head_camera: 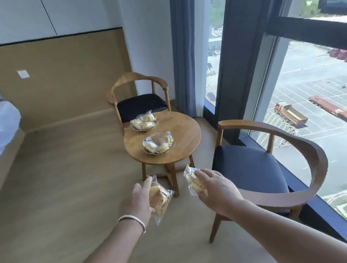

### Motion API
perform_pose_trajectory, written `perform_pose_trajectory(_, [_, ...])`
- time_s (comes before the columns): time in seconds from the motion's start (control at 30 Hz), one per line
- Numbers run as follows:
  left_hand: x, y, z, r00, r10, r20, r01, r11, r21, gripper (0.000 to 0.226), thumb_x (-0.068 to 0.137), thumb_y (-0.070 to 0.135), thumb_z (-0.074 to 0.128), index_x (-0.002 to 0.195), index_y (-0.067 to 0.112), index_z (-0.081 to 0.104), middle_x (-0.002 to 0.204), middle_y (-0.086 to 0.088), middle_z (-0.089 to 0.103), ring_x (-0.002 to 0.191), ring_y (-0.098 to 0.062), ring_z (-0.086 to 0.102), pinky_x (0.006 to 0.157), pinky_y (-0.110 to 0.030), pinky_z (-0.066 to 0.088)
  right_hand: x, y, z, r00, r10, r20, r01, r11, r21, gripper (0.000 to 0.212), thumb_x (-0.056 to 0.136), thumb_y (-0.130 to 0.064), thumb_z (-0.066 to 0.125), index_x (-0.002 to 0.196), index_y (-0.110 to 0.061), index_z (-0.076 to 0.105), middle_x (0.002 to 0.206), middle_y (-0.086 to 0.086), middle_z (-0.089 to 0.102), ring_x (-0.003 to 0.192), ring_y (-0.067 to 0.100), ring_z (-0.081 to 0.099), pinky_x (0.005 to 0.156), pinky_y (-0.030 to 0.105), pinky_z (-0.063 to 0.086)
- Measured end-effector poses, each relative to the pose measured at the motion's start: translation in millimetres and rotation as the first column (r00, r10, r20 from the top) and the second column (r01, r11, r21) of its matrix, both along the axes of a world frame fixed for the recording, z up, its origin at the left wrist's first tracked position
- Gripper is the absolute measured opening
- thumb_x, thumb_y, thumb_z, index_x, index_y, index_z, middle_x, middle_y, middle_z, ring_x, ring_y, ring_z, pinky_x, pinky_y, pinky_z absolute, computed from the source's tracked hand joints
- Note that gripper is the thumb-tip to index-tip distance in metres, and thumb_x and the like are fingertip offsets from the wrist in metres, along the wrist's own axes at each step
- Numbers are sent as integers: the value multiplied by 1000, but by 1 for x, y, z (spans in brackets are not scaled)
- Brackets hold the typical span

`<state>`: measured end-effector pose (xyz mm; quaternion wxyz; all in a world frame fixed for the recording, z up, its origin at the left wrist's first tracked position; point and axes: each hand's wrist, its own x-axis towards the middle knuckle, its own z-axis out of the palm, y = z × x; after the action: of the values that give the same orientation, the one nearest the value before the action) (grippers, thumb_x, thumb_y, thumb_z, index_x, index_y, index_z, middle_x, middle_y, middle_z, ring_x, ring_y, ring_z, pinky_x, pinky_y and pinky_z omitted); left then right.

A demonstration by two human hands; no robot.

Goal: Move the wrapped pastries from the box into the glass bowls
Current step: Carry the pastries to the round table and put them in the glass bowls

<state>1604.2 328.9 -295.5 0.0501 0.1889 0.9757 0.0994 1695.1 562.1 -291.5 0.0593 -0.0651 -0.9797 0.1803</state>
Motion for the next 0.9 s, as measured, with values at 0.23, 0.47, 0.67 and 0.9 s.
perform_pose_trajectory(0.23, [-70, -46, 1, 995, 95, -17, -94, 995, 35, 88, 74, 29, 76, 141, 40, 20, 105, 0, 49, 87, -27, 62, 68, -34, 46, -90, -35, -2, 997, 71, 39, -72, 997, 16, 57, 87, -33, 55, 140, -31, 36, 146, -13, 40, 134, 14, 33, 98, 33, 44])
perform_pose_trajectory(0.47, [-165, -77, -12, 987, 153, -40, -152, 988, 28, 91, 73, 30, 78, 143, 38, 20, 105, 0, 50, 89, -27, 62, 69, -35, 46, -206, -59, -23, 988, 126, 90, -128, 992, 22, 59, 87, -30, 55, 142, -30, 33, 145, -11, 39, 133, 17, 34, 95, 33, 44])
perform_pose_trajectory(0.67, [-281, -86, -18, 982, 185, -48, -184, 983, 18, 91, 72, 31, 78, 141, 39, 20, 108, 2, 51, 95, -24, 61, 72, -34, 47, -327, -60, -43, 981, 128, 145, -126, 992, -25, 65, 87, -31, 55, 147, -29, 28, 149, -12, 35, 131, 18, 39, 90, 32, 47])
perform_pose_trajectory(0.9, [-403, -82, -19, 985, 167, -44, -166, 986, 17, 91, 70, 29, 80, 139, 41, 21, 103, 3, 51, 92, -24, 61, 68, -32, 44, -446, -46, -53, 973, 129, 192, -123, 992, -41, 61, 86, -31, 58, 143, -28, 35, 146, -12, 40, 129, 18, 42, 87, 30, 46])
